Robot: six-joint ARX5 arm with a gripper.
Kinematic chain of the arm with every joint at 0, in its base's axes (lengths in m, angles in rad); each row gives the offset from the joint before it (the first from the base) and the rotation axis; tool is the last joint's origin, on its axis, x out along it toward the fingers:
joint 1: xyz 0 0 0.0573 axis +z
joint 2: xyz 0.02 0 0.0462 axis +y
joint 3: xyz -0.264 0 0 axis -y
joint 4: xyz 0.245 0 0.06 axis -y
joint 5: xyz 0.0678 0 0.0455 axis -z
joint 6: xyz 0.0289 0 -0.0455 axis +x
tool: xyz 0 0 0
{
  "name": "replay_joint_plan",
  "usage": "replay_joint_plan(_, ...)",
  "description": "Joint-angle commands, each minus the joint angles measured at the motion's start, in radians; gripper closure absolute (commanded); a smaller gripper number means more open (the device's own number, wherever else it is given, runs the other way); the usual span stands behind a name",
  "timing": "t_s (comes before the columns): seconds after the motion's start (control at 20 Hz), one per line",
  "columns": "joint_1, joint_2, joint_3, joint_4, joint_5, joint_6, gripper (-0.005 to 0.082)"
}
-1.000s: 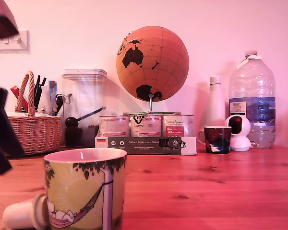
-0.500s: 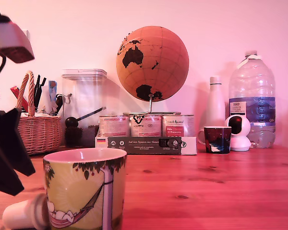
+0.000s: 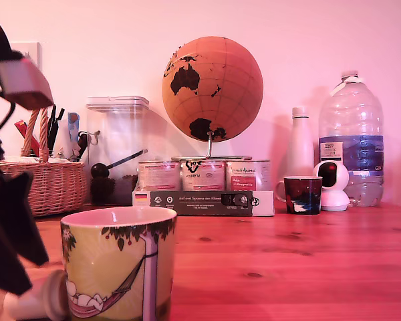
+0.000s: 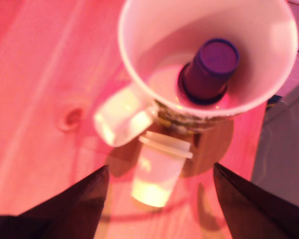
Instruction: Pick up the coffee capsules on the table and drop them inside the coffee cup
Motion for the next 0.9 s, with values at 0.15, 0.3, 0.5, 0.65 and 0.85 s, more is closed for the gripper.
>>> replay_joint_plan(0.15, 0.002, 0.040, 0.000, 0.008, 0.012, 0.008, 0.0165)
replay_joint_plan(0.3, 0.002, 0.043, 0.000, 0.004, 0.012, 0.008, 0.0165)
replay_joint_plan(0.5, 0.001, 0.079, -0.002, 0.008, 0.029, 0.008, 0.0165)
replay_joint_plan(0.65, 0.001, 0.086, -0.002, 0.008, 0.031, 0.008, 0.0166)
replay_joint_plan(0.85, 0.001, 0.086, -0.002, 0.009, 0.030, 0.007, 0.0199)
